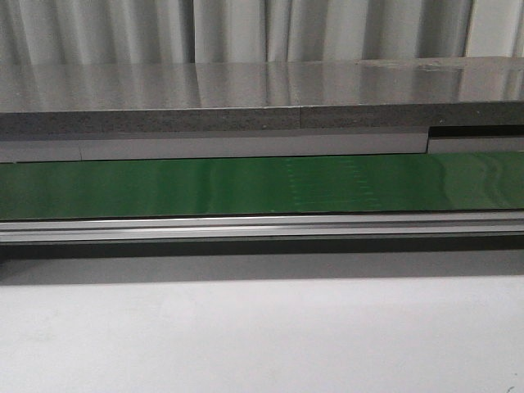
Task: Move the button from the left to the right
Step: 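Close the left gripper around the black body of the yellow button, then lift the button and lower it onto the conveyor belt's near end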
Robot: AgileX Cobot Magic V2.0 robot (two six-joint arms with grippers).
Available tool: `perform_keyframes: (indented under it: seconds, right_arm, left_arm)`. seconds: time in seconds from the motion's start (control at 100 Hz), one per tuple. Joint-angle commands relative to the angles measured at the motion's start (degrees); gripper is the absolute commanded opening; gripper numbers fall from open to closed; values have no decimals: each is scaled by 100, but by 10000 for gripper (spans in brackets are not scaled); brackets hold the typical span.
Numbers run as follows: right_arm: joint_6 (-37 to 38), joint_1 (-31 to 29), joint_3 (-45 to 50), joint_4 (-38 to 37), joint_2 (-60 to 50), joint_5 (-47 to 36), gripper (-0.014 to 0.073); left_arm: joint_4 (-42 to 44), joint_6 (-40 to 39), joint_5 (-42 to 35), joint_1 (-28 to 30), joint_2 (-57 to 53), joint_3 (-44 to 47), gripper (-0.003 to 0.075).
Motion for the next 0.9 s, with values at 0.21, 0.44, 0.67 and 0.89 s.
perform_keyframes:
  seconds: [0.21, 0.44, 0.67, 0.89]
  right_arm:
    - [5, -18, -88, -5, -118, -503, -68]
    - [5, -18, -88, -5, -118, -503, -68]
    - [5, -18, -88, -5, -118, -503, -68]
    - [5, -18, -88, -5, -118, -503, -68]
  left_arm:
    - [4, -20, -42, 8, -416, -197, -20]
    - [-130, -20, 53, -15, -978, -321, -20]
    - [-328, 43, 227, -278, -1595, -321, -20]
    - [-339, 139, 491, -912, -1687, -321, -20]
